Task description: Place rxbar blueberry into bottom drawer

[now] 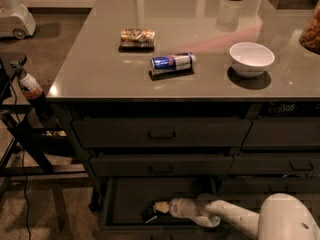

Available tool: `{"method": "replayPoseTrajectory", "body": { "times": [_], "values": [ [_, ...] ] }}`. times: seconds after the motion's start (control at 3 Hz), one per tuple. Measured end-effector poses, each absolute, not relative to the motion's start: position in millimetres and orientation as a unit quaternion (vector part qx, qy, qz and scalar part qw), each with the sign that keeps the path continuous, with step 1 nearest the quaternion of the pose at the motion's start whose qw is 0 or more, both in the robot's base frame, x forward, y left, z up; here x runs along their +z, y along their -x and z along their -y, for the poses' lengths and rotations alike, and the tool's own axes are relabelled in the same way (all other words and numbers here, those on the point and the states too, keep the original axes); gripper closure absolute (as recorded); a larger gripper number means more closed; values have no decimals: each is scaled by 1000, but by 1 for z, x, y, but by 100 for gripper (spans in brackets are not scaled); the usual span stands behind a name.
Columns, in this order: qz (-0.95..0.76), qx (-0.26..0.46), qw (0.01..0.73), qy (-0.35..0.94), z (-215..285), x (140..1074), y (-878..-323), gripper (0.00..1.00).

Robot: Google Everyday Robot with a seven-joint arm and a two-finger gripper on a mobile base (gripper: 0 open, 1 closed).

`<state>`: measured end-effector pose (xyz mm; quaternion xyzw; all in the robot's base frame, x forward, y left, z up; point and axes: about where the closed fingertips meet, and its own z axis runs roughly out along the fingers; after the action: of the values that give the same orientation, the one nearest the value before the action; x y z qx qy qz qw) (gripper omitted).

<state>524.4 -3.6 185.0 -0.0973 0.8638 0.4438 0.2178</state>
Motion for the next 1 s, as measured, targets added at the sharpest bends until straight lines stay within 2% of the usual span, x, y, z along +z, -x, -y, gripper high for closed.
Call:
{"method": "replayPoseTrajectory", "body": {
  "times": [0.33, 1.0],
  "values": [
    [-883, 402, 228, 82, 23, 179, -519, 100],
    [-886, 395, 231, 79, 23, 176, -520, 58]
  ]
}}
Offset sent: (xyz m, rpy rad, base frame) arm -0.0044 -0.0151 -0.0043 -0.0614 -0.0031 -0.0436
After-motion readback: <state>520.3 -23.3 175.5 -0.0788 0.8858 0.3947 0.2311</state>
